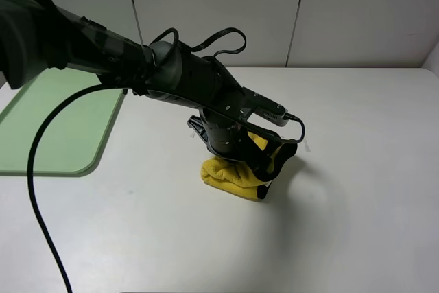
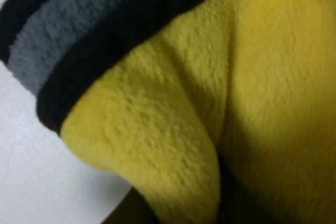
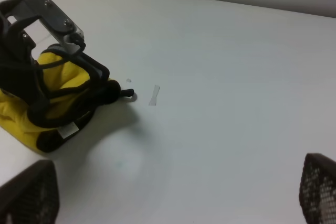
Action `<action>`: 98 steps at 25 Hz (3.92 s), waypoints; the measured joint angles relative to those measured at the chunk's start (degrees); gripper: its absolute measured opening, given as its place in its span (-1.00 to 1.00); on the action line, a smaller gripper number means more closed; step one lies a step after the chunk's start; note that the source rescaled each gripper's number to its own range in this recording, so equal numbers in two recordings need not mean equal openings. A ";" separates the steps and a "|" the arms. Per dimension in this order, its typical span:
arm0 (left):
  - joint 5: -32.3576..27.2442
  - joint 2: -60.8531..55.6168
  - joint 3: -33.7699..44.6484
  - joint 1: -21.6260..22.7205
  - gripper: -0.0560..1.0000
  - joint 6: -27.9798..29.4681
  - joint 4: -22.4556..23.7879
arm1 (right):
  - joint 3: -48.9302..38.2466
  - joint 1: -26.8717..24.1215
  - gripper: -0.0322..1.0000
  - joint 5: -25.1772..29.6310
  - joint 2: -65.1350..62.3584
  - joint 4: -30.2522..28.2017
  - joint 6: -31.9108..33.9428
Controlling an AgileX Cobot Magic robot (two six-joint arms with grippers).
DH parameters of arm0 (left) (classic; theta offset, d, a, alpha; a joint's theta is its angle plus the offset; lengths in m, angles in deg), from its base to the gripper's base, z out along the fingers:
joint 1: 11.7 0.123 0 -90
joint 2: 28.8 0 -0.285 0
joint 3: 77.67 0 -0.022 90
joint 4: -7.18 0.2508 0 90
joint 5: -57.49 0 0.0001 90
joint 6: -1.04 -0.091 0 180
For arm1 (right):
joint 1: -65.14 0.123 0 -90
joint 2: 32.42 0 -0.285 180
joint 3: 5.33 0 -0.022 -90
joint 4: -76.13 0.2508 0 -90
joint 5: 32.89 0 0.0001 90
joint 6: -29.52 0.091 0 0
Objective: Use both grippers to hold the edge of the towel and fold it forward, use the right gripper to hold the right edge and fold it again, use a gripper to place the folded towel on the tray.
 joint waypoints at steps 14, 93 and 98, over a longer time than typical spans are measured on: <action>-14.97 -10.23 0.55 15.09 -0.63 -4.71 8.59 | 0.00 0.00 1.00 0.00 0.00 0.00 0.00; -32.33 -87.30 40.80 25.43 1.00 -16.37 -3.63 | 0.00 0.00 1.00 0.00 0.00 0.00 0.00; -32.45 -97.62 47.81 25.43 1.00 -16.37 -3.91 | 0.00 0.00 1.00 0.00 0.00 0.00 0.00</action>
